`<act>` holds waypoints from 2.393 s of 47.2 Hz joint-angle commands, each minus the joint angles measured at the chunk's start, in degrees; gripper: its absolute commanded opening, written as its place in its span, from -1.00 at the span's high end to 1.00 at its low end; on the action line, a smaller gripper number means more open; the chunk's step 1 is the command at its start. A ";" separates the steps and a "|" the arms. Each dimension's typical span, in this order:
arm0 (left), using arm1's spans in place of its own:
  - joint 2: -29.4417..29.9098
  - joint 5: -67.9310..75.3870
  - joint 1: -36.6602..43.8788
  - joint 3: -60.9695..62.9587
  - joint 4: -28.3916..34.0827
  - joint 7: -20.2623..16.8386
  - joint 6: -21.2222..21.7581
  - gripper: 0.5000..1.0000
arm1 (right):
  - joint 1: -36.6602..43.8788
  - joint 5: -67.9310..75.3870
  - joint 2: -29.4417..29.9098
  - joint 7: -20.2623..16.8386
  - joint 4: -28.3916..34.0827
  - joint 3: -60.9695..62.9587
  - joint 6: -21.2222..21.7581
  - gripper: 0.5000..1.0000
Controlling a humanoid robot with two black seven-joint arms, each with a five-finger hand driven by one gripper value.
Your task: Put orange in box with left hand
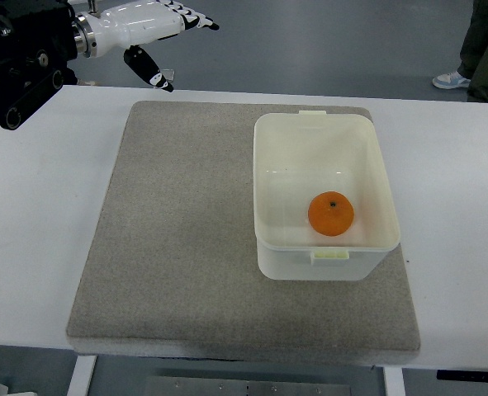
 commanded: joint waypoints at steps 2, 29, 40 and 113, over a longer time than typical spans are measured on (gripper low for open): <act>-0.12 -2.48 0.30 -0.07 2.00 0.00 0.29 -0.90 | 0.00 0.00 0.00 0.00 0.01 0.00 0.00 -0.78; -9.61 -41.85 4.43 -0.77 18.96 0.00 0.38 -0.45 | 0.00 0.00 0.00 0.00 0.01 0.00 0.00 -0.78; -10.40 -61.97 5.48 -0.86 18.96 7.21 -2.08 -0.49 | 0.00 0.00 0.00 0.00 0.01 0.00 0.00 -0.78; -16.73 -92.49 10.58 -17.47 21.43 15.92 -2.96 -0.81 | 0.00 0.00 0.00 0.00 0.01 0.00 0.00 -0.78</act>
